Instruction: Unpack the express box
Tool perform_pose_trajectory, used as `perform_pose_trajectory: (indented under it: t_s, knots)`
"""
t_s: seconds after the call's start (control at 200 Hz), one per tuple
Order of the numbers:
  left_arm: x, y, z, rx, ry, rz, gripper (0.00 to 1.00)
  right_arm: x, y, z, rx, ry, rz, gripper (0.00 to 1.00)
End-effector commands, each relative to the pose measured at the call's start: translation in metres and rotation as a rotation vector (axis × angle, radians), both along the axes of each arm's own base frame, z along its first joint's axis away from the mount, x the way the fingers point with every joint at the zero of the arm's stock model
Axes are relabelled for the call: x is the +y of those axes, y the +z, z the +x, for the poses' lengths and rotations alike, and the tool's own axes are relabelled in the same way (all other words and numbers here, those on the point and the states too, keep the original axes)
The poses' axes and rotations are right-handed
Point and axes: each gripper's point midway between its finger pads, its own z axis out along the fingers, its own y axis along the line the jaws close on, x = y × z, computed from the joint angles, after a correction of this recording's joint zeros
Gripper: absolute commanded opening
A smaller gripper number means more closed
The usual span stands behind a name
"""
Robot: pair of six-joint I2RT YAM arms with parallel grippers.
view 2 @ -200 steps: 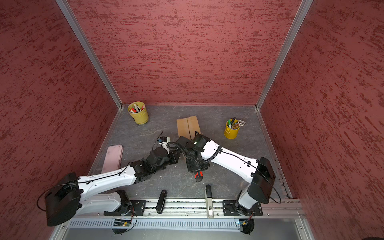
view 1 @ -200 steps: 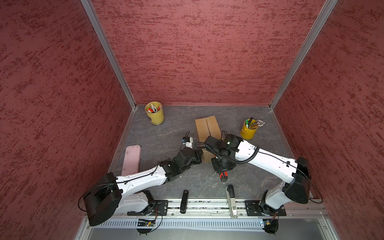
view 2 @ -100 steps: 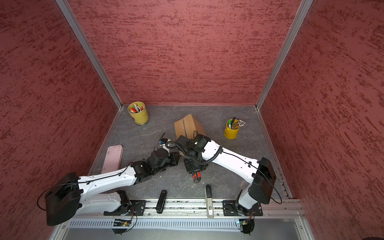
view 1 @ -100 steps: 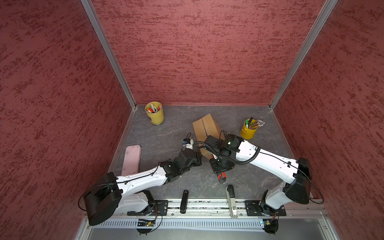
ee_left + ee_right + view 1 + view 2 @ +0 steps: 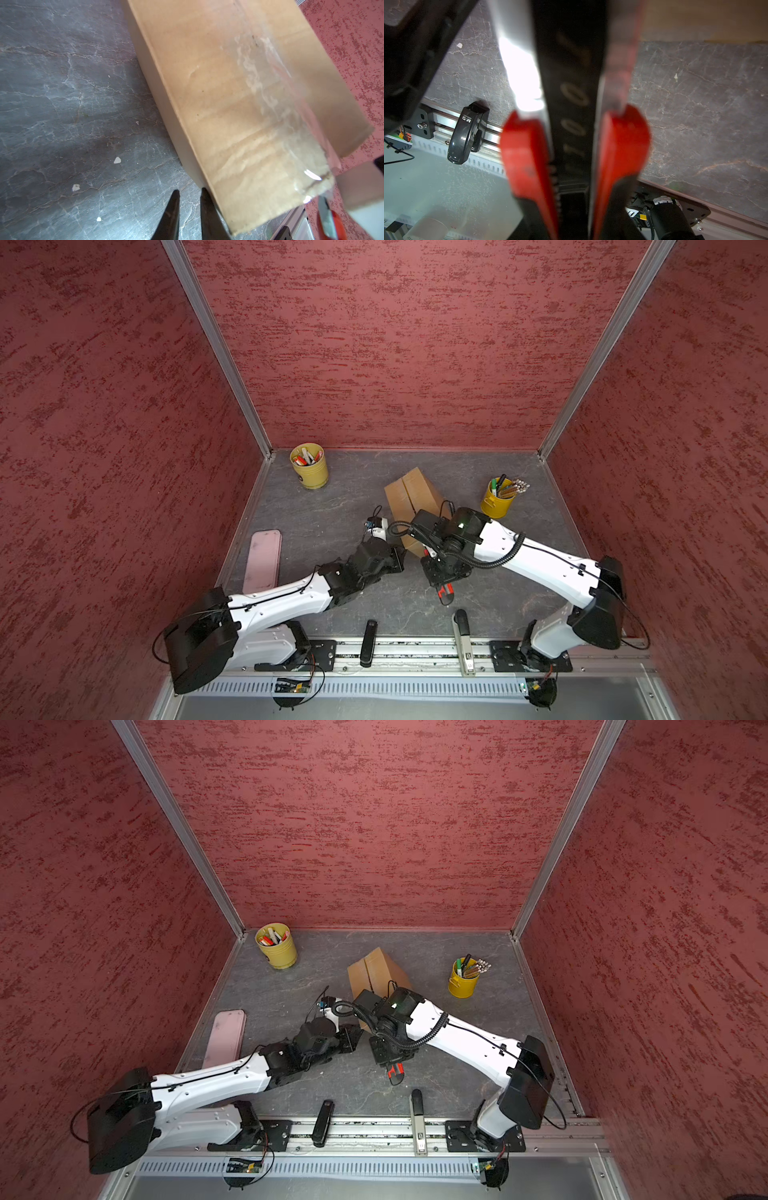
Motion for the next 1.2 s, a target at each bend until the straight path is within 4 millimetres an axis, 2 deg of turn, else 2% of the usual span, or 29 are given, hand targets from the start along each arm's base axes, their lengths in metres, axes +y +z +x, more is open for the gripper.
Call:
perform_pose_trajectory:
  t_s: [0.0,0.316,0.546,0.646,0.717,0.847,0.982,1.102,1.193]
  knots:
    - [-0.009,0.037,0.002,-0.078,-0.011,-0.1,0.22,-0.007,0.012,0.007,-0.063,0.014,0.001,0.0]
    - [0.026,0.046,0.011,-0.106,0.091,-0.068,0.26,-0.04,0.019,0.004,-0.087,0.0,-0.115,0.0]
    - [0.058,0.037,0.021,-0.1,0.179,-0.036,0.27,-0.046,0.022,-0.003,-0.08,-0.003,-0.104,0.0]
    - [0.067,0.034,0.025,-0.097,0.203,-0.026,0.27,-0.046,0.018,-0.006,-0.066,-0.002,-0.101,0.0]
    - [0.07,0.036,0.028,-0.099,0.211,-0.03,0.27,-0.049,0.024,-0.01,-0.079,-0.004,-0.067,0.0]
    - [0.066,0.039,0.029,-0.099,0.199,-0.034,0.28,-0.054,0.022,-0.015,-0.077,-0.009,-0.058,0.0]
    - [0.052,0.044,0.026,-0.09,0.142,-0.062,0.3,-0.055,0.019,-0.017,-0.08,-0.01,-0.042,0.0]
    - [0.033,0.055,0.013,-0.095,0.061,-0.081,0.39,-0.049,0.017,-0.013,-0.091,-0.003,-0.025,0.0]
    - [0.015,0.062,-0.005,-0.099,-0.023,-0.085,0.5,-0.046,0.015,-0.011,-0.094,0.002,-0.023,0.0]
